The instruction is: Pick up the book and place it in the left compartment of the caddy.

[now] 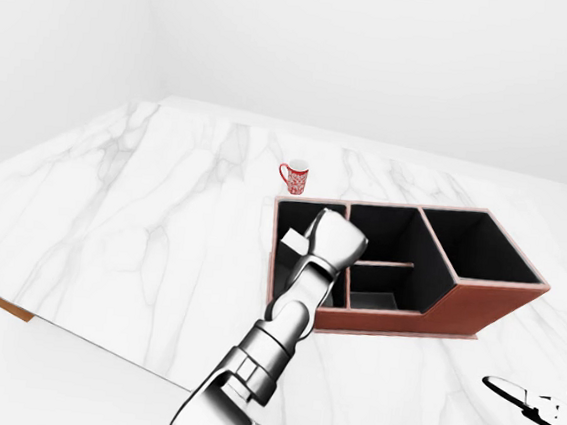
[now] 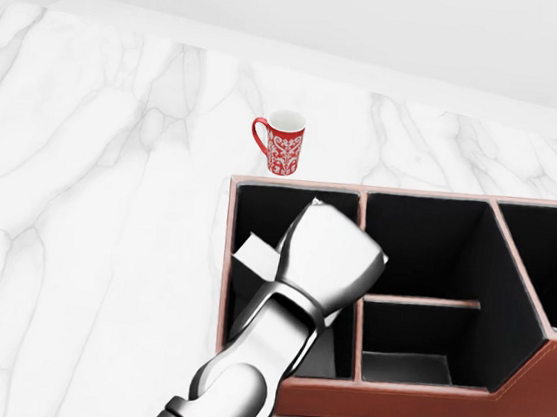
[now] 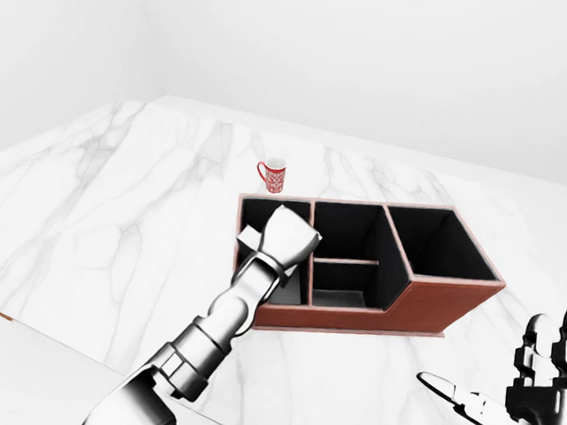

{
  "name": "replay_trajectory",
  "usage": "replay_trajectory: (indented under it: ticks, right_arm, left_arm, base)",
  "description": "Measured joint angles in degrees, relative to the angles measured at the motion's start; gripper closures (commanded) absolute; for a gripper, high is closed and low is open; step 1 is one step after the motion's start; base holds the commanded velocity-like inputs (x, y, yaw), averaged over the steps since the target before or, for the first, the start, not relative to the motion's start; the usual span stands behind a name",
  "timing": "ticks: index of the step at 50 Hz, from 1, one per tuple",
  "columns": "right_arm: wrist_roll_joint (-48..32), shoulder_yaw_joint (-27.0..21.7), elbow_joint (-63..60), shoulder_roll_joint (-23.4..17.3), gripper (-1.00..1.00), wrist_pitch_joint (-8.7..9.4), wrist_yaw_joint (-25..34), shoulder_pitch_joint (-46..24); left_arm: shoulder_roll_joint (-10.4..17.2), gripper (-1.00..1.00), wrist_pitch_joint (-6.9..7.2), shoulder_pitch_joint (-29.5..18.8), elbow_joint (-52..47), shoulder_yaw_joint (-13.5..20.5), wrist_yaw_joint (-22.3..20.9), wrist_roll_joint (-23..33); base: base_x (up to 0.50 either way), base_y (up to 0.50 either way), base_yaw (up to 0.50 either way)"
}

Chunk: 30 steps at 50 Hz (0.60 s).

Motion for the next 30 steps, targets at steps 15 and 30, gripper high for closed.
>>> replay_trajectory:
  ticks: [15,30]
  right_arm:
    - [-0.16,0.05,-0.03,0.02,-1.0,0.07,0.07,0.07]
    - [-0.44,0.11,-0.15,0.14,-1.0,0.04,0.17,0.1]
  left_arm:
    - [-0.86,1.0,0.0,-6.52,17.33,3.71,8.84,-4.94]
    - [-1.36,1.0,0.0,-11.37,31.35,5.02,16.69,-11.35]
  base:
    - [0.0,0.0,0.0]
    - [0.0,0.0,0.0]
